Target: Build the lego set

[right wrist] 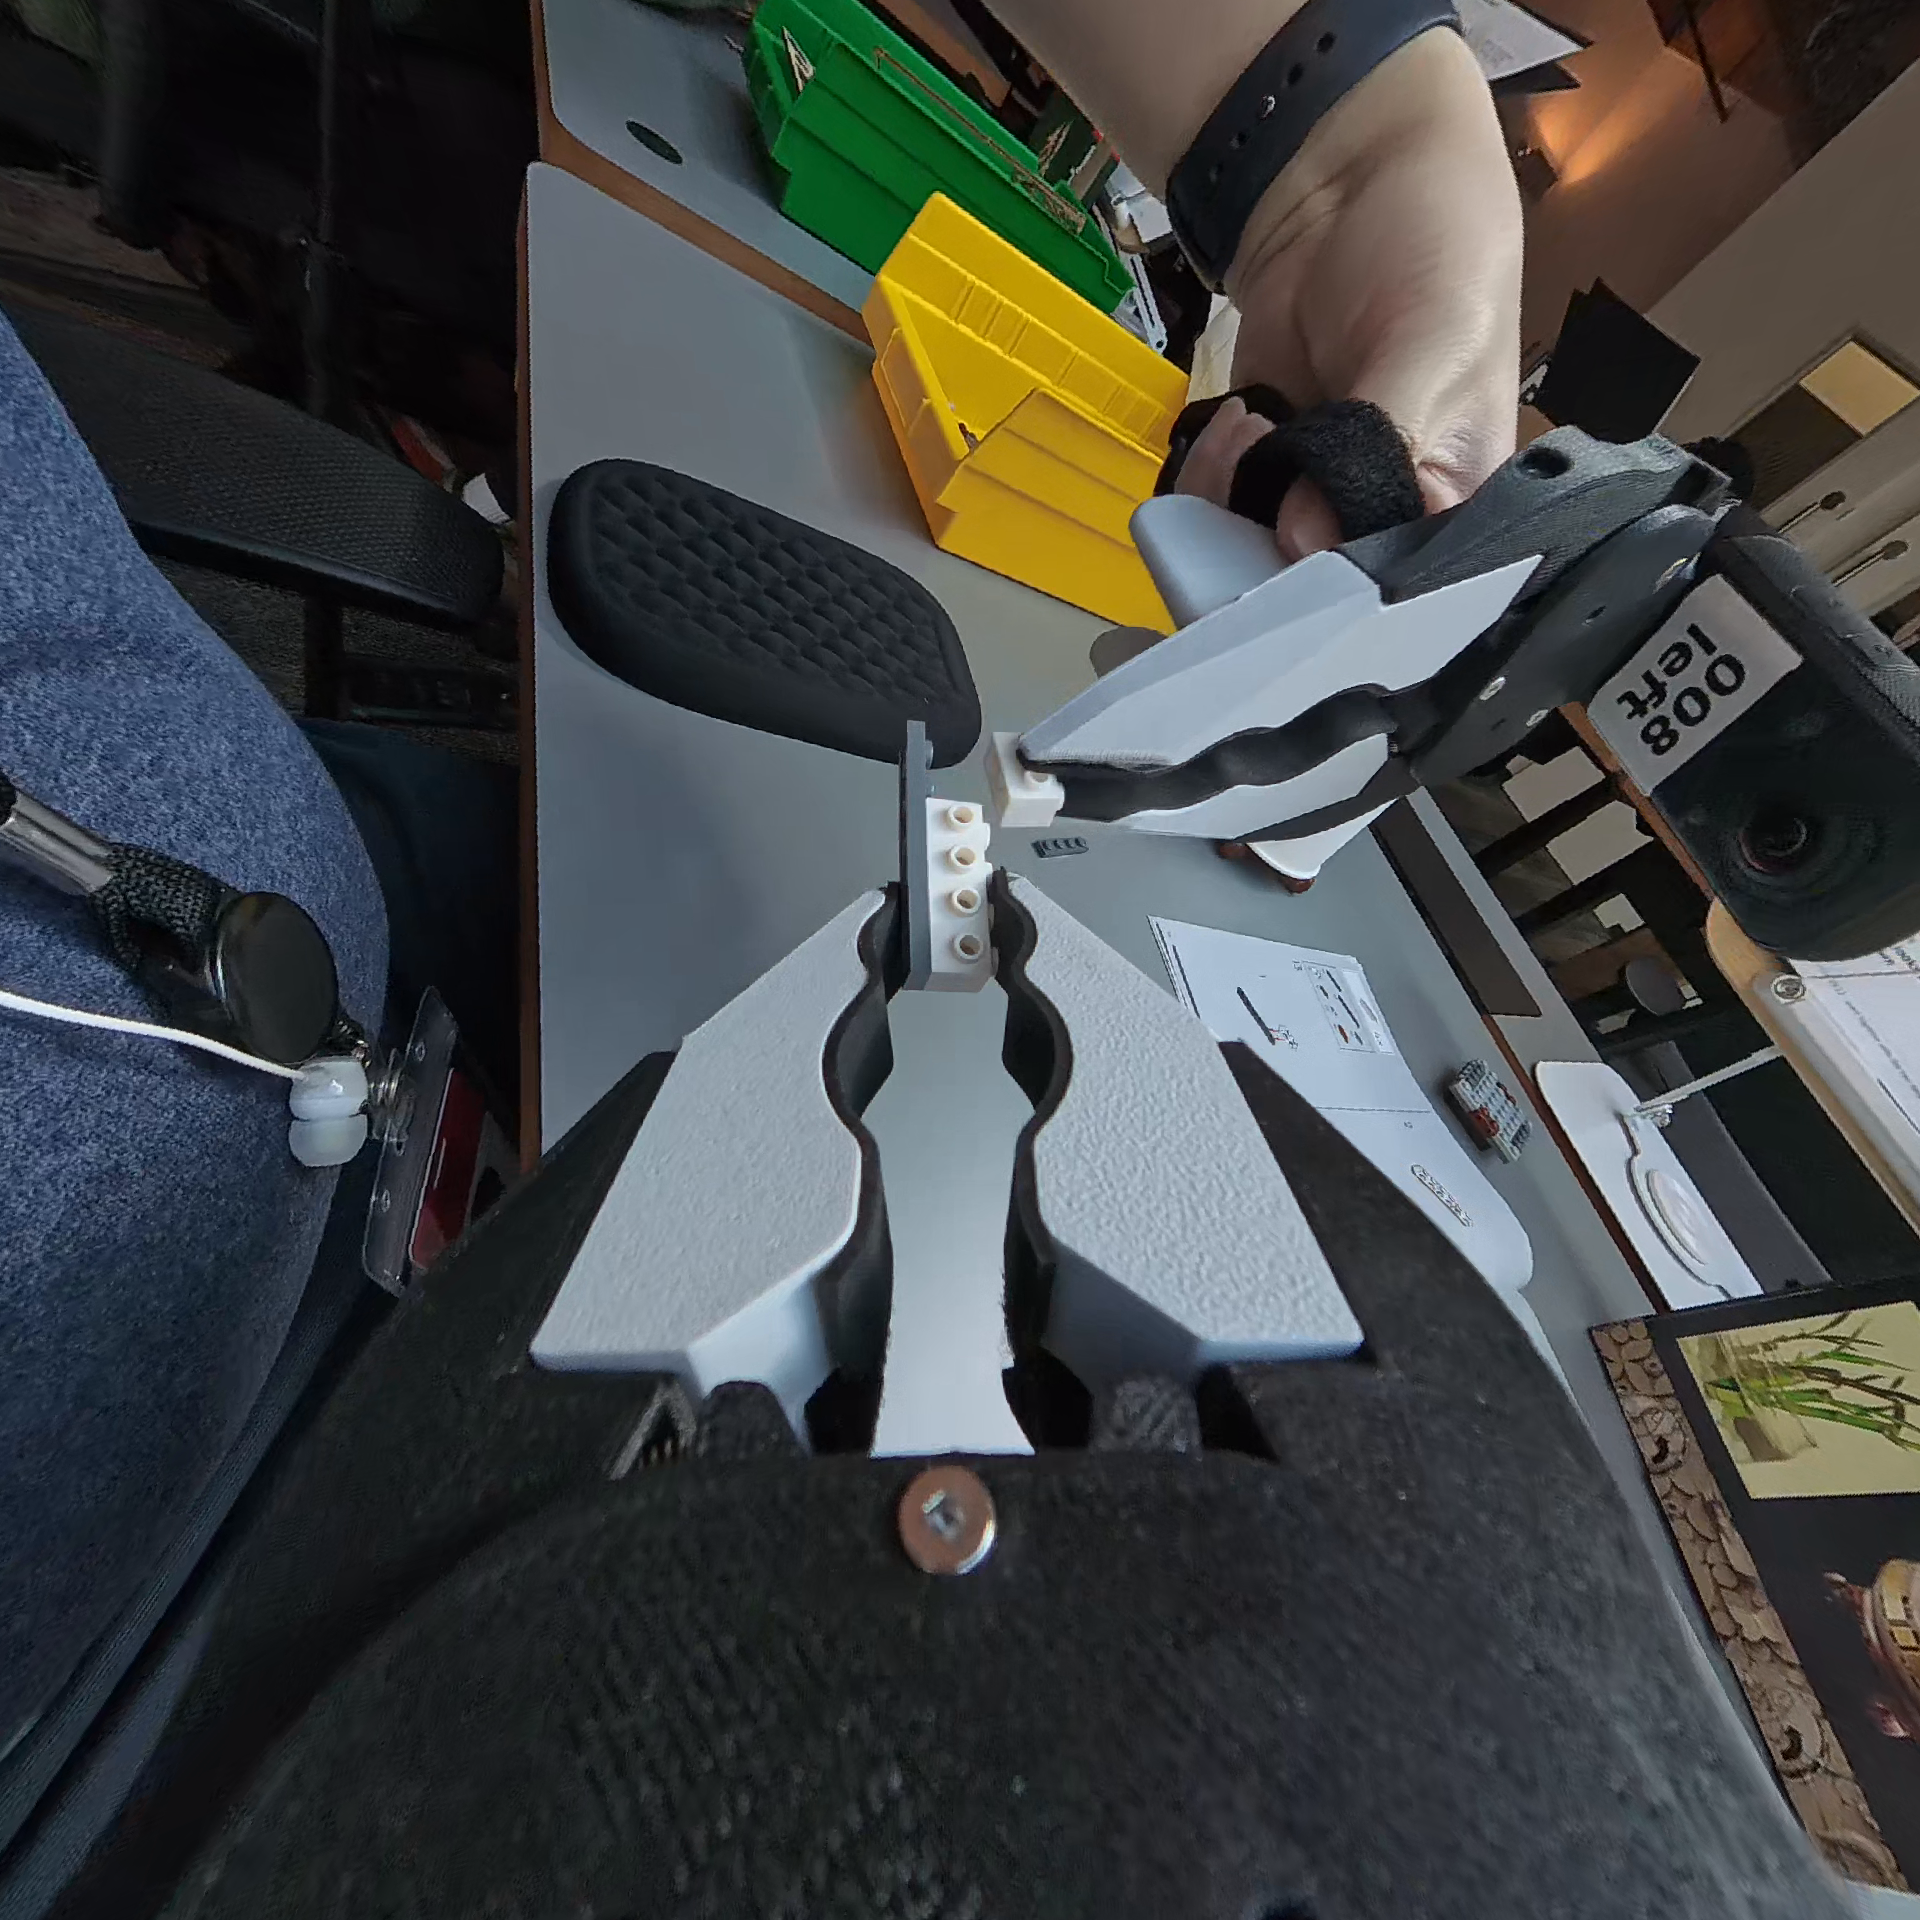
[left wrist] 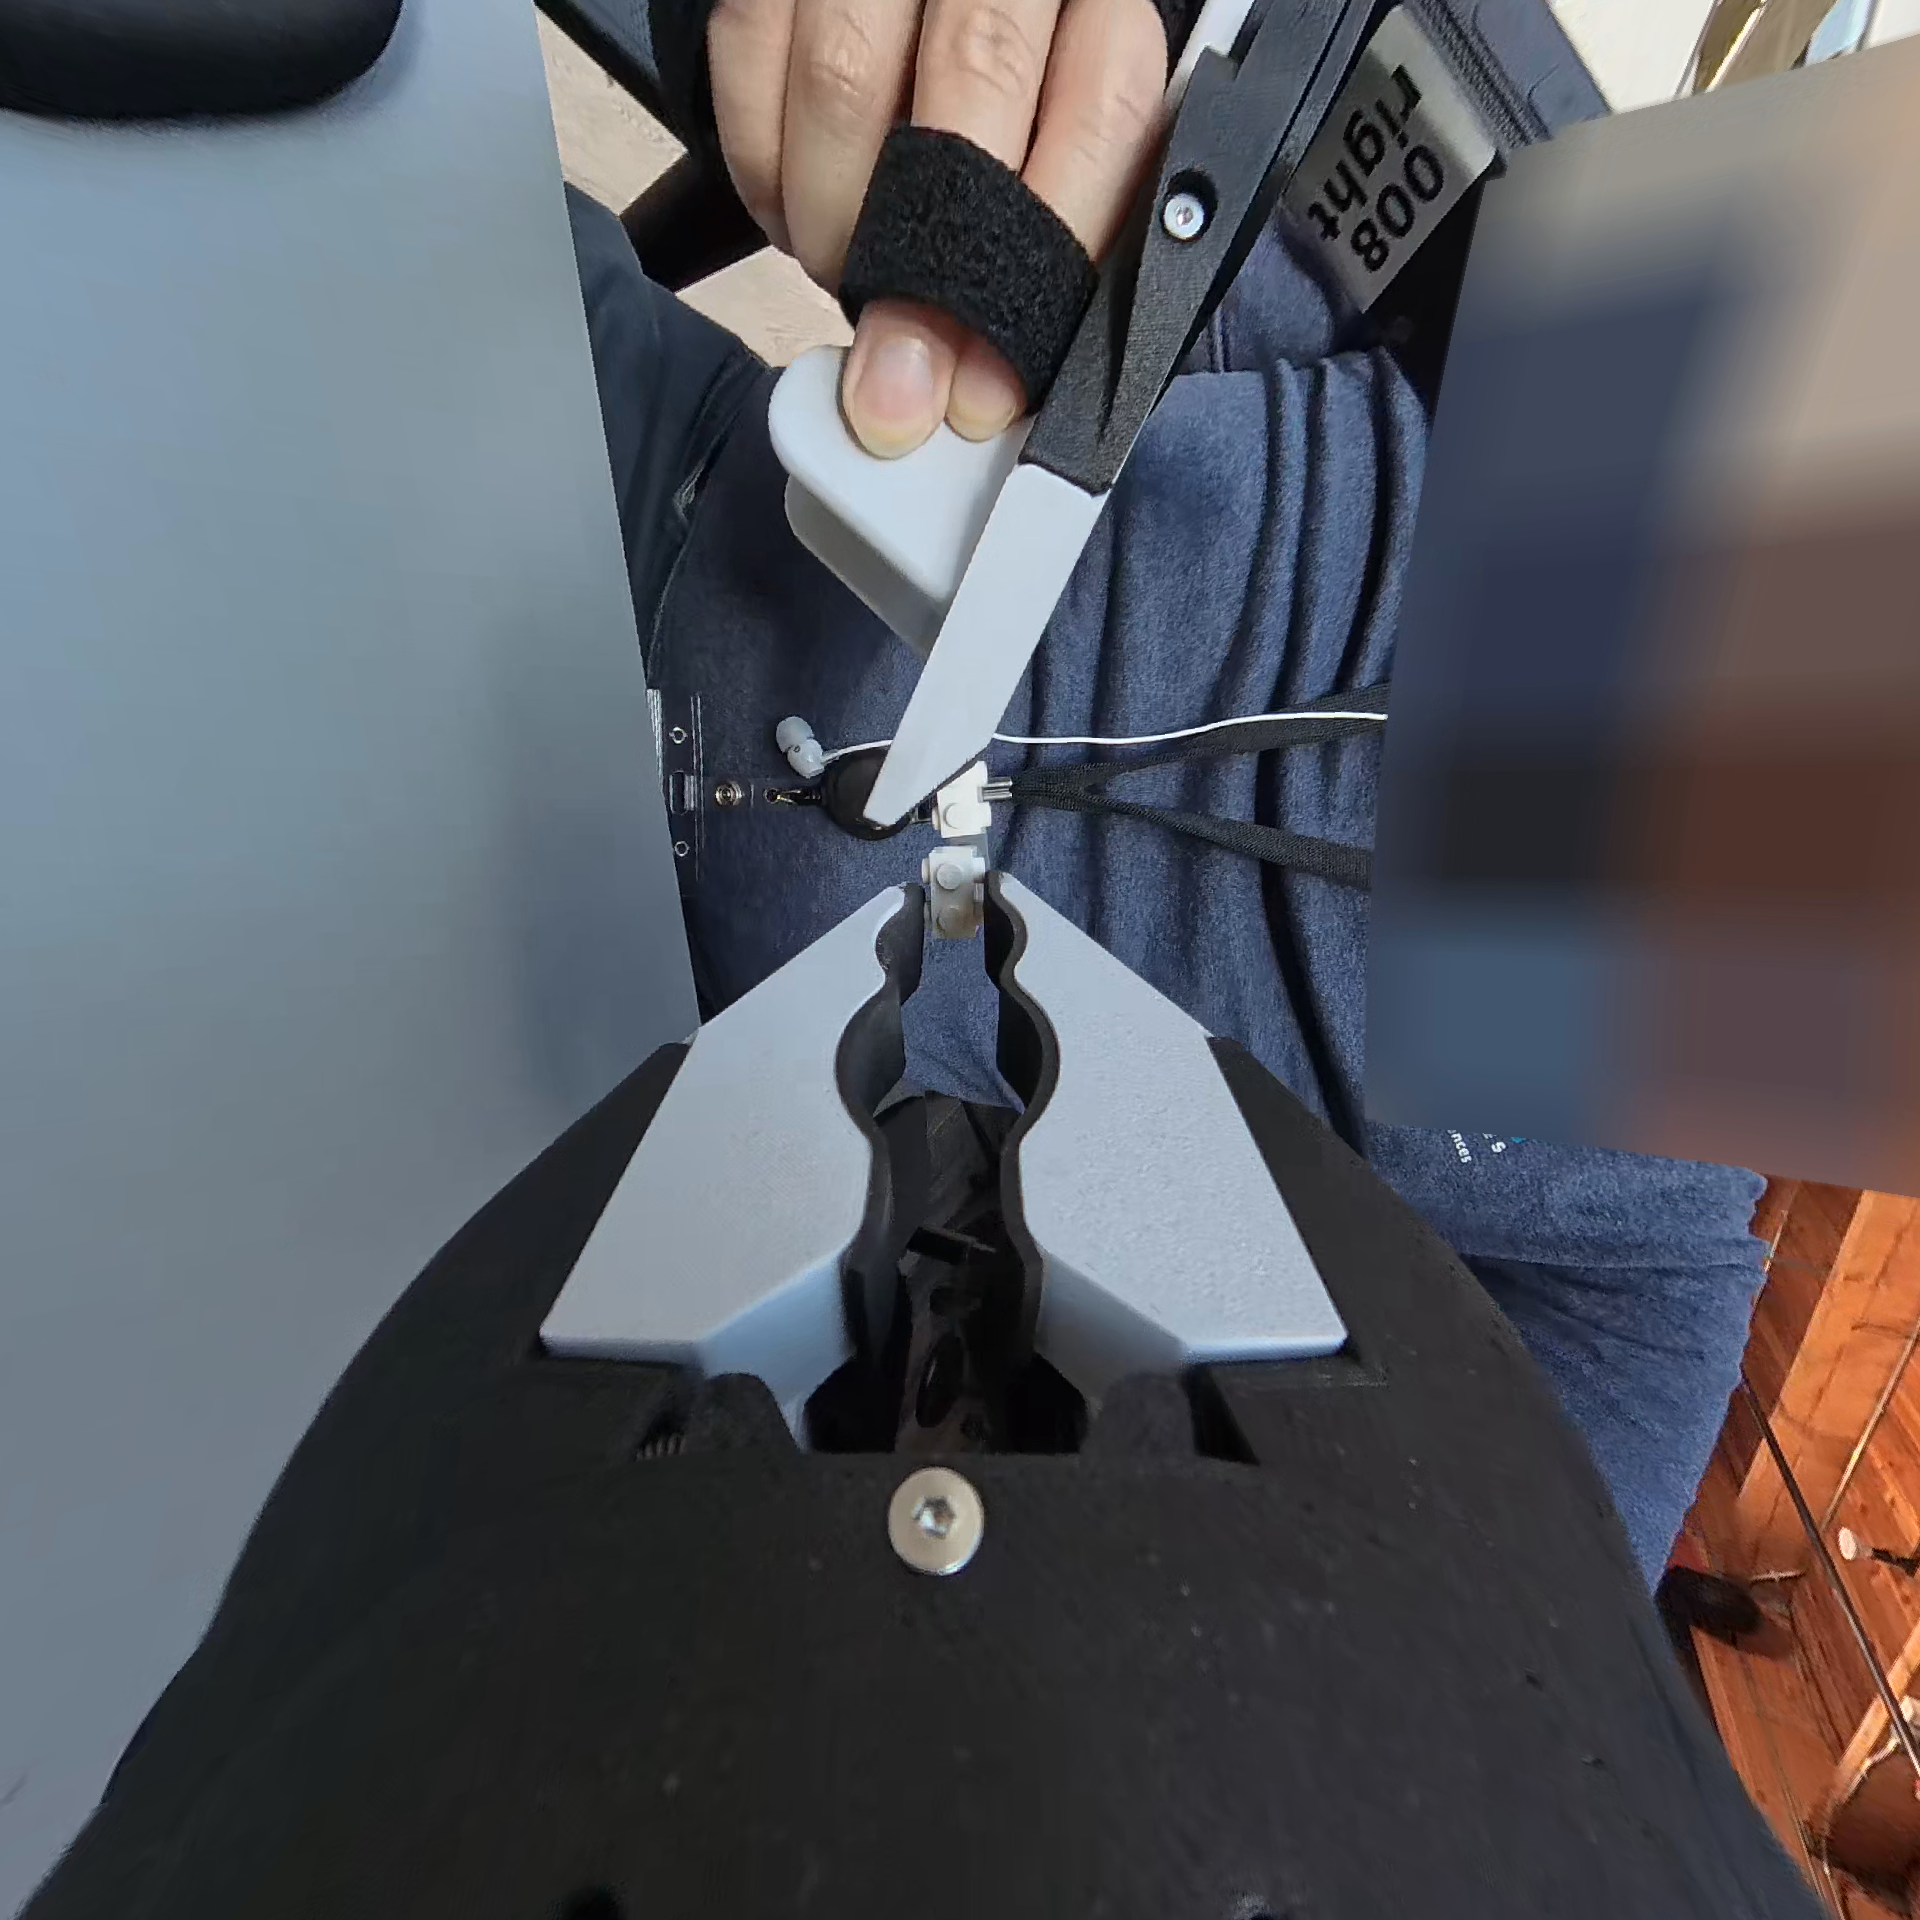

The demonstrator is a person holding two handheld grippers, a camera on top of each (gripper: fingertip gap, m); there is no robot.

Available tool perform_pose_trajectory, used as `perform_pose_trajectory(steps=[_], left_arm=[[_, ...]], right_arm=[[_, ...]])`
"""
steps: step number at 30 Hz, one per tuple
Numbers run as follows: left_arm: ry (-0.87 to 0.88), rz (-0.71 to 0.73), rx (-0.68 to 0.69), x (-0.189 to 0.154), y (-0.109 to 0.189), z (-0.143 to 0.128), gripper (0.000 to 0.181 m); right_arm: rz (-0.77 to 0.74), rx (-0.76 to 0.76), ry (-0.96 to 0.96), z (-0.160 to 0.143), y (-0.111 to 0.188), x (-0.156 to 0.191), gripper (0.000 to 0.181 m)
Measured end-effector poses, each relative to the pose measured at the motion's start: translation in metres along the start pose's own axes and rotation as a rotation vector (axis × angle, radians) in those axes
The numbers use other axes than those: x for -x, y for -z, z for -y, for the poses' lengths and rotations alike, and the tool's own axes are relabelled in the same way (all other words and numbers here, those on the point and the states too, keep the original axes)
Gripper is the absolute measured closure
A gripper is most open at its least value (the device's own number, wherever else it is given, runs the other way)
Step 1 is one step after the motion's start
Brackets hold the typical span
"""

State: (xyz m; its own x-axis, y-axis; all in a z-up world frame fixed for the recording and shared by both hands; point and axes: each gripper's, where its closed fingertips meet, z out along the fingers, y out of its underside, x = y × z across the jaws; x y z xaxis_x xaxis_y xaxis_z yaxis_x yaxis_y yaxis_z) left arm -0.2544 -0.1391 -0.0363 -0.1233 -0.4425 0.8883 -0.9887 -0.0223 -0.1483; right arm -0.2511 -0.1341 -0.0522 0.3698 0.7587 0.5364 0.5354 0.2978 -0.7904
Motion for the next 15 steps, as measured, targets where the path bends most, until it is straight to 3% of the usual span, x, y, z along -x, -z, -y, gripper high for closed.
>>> perform_pose_trajectory(steps=[15], left_arm=[[0.044, -0.048, 0.014, -0.001, -0.008, -0.005, 0.172]], right_arm=[[0.015, -0.015, -0.062, 0.000, -0.004, 0.000, 0.166]])
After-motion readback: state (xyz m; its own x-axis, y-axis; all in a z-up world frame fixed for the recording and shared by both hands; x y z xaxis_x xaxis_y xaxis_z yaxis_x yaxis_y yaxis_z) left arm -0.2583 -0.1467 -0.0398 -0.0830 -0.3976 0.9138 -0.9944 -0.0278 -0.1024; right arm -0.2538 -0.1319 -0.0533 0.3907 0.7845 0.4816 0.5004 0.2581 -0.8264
